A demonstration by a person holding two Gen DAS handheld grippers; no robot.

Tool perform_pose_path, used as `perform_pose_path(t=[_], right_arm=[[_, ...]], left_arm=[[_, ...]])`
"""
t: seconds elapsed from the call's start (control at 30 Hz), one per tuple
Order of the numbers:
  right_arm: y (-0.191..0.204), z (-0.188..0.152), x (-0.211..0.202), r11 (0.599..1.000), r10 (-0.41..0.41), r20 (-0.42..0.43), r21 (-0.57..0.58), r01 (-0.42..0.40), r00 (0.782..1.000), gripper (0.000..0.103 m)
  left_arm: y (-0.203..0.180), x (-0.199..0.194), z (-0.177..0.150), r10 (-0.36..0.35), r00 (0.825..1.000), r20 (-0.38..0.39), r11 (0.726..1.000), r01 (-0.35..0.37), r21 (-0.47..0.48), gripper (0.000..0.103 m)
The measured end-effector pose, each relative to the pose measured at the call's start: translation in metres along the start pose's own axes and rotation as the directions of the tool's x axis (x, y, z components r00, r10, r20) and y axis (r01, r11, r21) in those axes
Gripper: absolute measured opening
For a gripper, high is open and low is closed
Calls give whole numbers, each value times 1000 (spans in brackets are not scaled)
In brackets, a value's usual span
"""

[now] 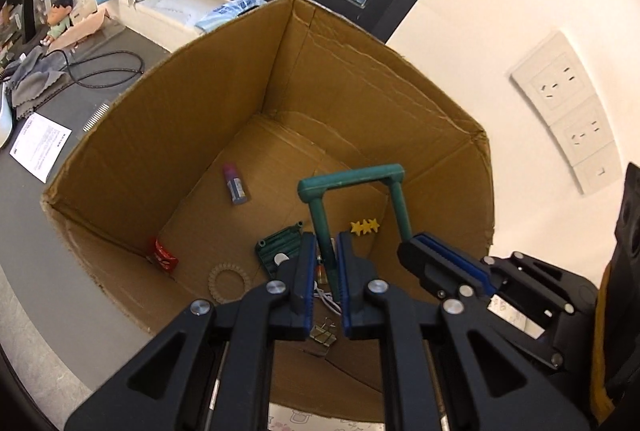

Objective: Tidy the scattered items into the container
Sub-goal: 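Open the right tool to drop the green clip into the box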

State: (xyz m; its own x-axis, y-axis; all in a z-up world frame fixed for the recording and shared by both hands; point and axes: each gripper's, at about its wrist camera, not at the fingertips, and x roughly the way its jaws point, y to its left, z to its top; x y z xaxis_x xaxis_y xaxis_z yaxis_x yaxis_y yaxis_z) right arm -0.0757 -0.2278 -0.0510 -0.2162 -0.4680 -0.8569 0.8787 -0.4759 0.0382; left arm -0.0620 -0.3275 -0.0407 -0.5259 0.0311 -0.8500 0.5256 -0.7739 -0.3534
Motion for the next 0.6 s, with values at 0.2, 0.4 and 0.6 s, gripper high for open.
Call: perform_pose_path(t=[0.2, 0.4, 0.6], right_arm=[[-5, -1, 3, 1000, -12, -7, 16, 13, 1000, 7], [-10, -2, 2, 999, -35, -8, 29, 35, 999, 7], [-15, -1, -1, 997, -56, 6, 47, 56, 998, 14]], left_arm=[[-2, 3, 1, -22, 1000, -6, 1000, 22, 1, 10], [0, 1, 4, -6, 1000, 6, 1000, 6, -13, 10], [2, -2, 6, -1, 1000, 14, 1000, 1, -14, 11]])
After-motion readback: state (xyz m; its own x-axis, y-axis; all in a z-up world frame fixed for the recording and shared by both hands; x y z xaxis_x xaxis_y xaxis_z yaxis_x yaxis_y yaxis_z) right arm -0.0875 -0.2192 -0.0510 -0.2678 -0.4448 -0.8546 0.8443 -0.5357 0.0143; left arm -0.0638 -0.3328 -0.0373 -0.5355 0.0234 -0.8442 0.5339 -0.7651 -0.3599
